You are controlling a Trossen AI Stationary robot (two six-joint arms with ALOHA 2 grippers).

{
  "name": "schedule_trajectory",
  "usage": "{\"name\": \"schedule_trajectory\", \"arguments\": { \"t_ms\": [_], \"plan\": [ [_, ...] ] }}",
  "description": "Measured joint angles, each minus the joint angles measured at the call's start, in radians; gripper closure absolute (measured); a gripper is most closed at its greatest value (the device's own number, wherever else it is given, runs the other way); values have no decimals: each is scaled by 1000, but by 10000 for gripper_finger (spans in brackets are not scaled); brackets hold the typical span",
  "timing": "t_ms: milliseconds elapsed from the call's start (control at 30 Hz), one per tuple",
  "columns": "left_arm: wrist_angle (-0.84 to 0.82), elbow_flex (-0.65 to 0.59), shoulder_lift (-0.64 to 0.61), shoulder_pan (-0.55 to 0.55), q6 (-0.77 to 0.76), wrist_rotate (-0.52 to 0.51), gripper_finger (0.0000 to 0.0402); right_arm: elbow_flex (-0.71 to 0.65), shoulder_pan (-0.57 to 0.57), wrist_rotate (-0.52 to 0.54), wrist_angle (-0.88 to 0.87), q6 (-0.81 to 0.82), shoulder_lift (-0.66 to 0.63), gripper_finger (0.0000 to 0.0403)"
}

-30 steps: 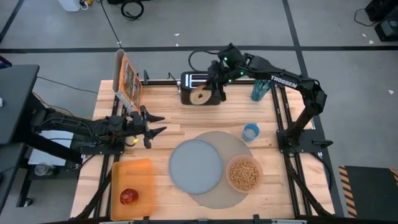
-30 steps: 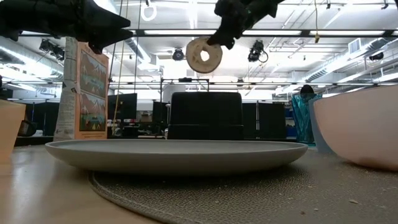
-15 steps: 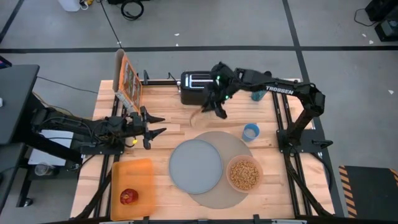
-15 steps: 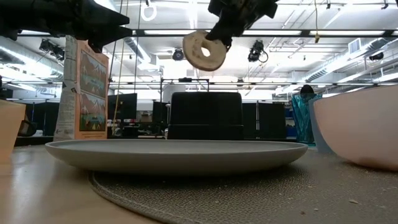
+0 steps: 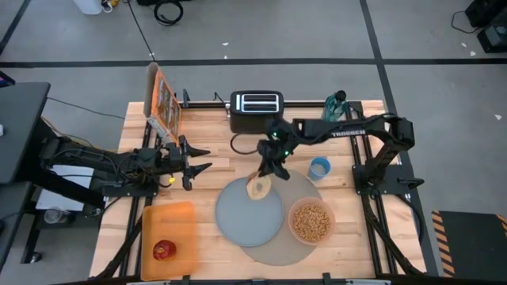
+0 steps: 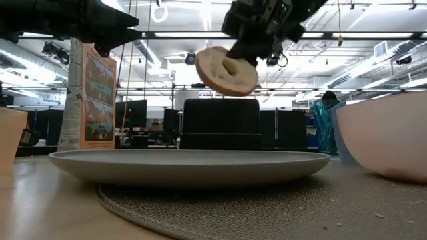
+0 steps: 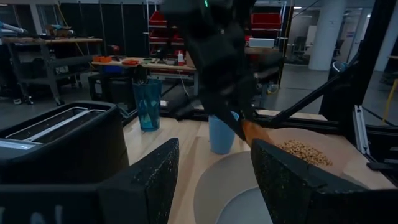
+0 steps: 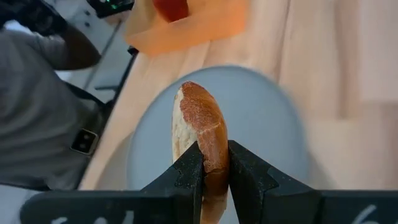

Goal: Arrange a breakfast setting
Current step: Put the toasted bagel on the grey plate

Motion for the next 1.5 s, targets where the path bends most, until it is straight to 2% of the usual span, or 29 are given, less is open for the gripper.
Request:
{"name": "schedule_trajectory", "arguments": {
  "t_ms": [267,467,733,1067,1400,1500],
  "plan": [
    [-3,0,0,2,2,0,194,-201,87,-1,294,254,0,330],
    [-9,0,0,2,2,0,194,-285,141,92,345,315,0,330],
    [-15,0,0,2,2,0,194,-389,165,100,468,430,0,330],
    [-27,0,0,15,-5,0,194,-427,203,143,475,452,0,323],
    [-32,0,0,25,-5,0,194,-421,196,146,464,443,0,245],
    [-39,3,0,25,-6,26,194,-367,180,158,340,414,-1,231]
  ]
}}
